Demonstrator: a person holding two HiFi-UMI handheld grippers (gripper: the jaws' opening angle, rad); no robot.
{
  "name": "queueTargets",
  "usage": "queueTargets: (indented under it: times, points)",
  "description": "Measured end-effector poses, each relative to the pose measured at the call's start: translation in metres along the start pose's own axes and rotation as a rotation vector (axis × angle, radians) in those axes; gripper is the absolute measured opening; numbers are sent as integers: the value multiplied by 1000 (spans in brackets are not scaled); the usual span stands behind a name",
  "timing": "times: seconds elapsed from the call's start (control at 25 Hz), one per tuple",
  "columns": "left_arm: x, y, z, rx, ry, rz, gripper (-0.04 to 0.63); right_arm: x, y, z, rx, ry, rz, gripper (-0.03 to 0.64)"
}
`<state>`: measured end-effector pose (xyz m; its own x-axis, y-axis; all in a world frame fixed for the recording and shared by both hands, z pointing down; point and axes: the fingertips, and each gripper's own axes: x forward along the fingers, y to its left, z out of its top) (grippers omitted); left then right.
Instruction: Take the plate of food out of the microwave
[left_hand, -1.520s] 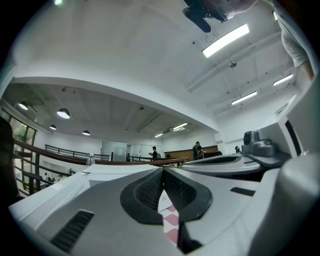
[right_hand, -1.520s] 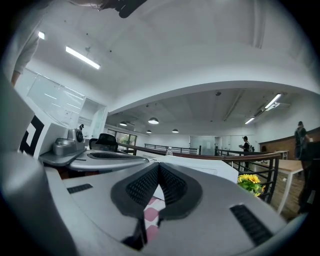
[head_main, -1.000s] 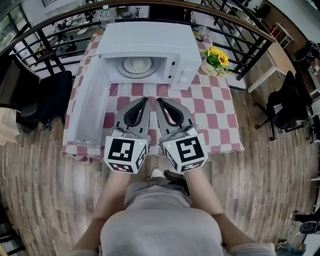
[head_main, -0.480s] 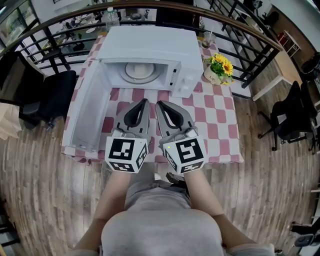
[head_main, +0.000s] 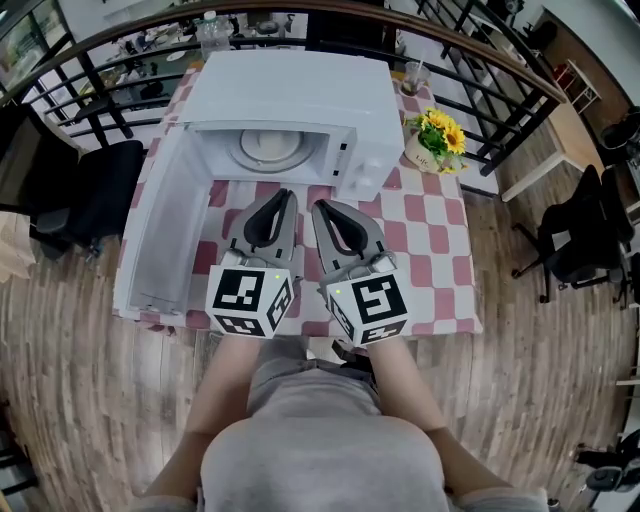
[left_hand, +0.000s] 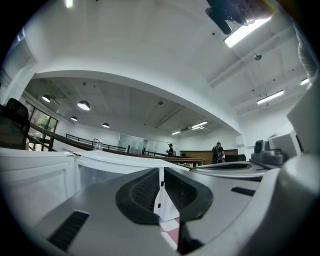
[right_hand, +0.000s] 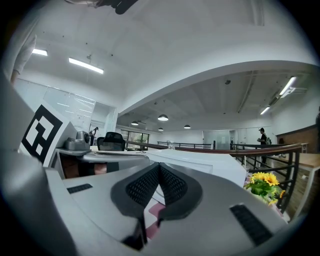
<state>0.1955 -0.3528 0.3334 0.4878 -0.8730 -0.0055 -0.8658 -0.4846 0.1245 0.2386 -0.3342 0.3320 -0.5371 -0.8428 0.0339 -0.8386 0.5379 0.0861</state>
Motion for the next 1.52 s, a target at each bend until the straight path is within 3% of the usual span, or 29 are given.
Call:
queueTargets:
  times: [0.24, 0.4, 0.52, 0.92, 1.16, 1.52]
  points:
    - [18, 17, -8, -28, 31, 3, 55, 19, -8, -5, 6, 1, 8, 21]
    - [33, 35, -19, -105, 73, 12, 208, 36, -13, -12, 16, 10, 15, 21]
    - [44, 46, -26, -164, 95, 8, 263, 48, -17, -16, 21, 20, 16, 21]
    - [73, 79, -60, -354, 167, 20, 265, 77, -37, -39, 68, 64, -21, 21]
    - [90, 95, -91, -549, 227, -6, 258, 92, -39, -62, 111, 116, -23, 21]
    - [107, 129, -134, -718, 307, 111, 258, 110, -44, -83, 205, 164, -19, 21]
